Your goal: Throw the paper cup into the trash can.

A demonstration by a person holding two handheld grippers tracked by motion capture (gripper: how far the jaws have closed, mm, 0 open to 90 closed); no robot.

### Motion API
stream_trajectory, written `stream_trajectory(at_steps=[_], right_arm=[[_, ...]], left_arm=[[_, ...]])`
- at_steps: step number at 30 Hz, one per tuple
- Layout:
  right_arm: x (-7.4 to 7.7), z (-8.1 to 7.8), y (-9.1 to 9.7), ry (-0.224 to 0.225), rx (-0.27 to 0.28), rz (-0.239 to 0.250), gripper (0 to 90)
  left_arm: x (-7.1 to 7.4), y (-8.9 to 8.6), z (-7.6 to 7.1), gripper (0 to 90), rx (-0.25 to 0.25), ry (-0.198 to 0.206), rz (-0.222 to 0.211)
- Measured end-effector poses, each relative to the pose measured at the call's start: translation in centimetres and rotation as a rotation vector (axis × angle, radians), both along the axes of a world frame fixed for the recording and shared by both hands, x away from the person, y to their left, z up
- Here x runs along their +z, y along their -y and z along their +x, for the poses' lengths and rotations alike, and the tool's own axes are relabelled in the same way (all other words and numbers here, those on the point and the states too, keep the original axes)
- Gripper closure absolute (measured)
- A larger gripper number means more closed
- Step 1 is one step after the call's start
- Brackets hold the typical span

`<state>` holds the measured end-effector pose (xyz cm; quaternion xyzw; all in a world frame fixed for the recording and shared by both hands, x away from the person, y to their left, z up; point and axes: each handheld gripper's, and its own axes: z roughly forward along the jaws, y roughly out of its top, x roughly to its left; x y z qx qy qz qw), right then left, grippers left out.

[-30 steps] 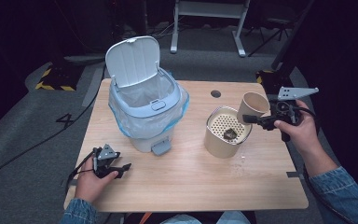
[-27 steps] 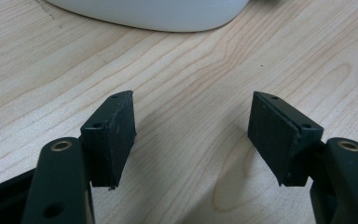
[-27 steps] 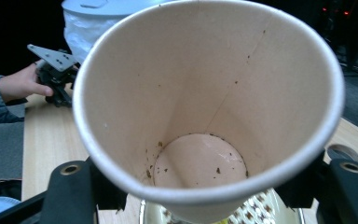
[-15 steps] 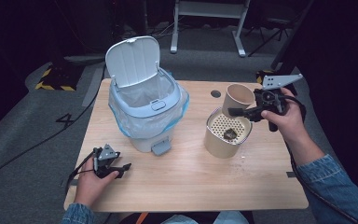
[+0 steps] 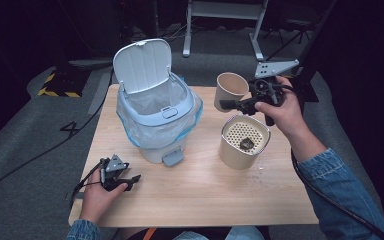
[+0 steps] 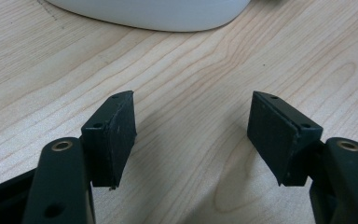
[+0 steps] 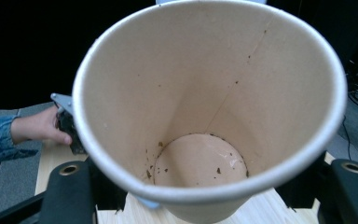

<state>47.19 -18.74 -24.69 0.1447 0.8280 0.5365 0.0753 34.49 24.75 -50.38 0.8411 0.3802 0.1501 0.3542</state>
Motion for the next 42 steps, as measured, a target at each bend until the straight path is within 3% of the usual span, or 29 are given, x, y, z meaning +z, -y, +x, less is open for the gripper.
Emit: stream_trajectory(at_steps=[6,11,15,27,42], right_arm=[[0.6,0.9,-2.7,0.005,0.003,0.046,31.9],[0.8,1.7,-5.8,0.031,-0.001,0.042,31.6],[1.0,2.1,-7.4,0.017,0.004,0.061,31.6],[1.1,3.1,-12.6,0.016,0.011,-0.025,31.5],[-1.1,4.7,-15.4,-0.009,-0.013,-0.114,30.9]], left_arm=[[0.0,0.0,0.0,32.9,0.008,0.0,-0.002],[0.0,0.1,0.0,32.9,0.01,0.003,0.0],[0.0,0.1,0.0,32.9,0.01,0.002,0.0],[0.0,0.1,0.1,32.7,0.015,0.002,-0.005],[0.0,0.1,0.1,32.5,0.012,0.003,-0.003]])
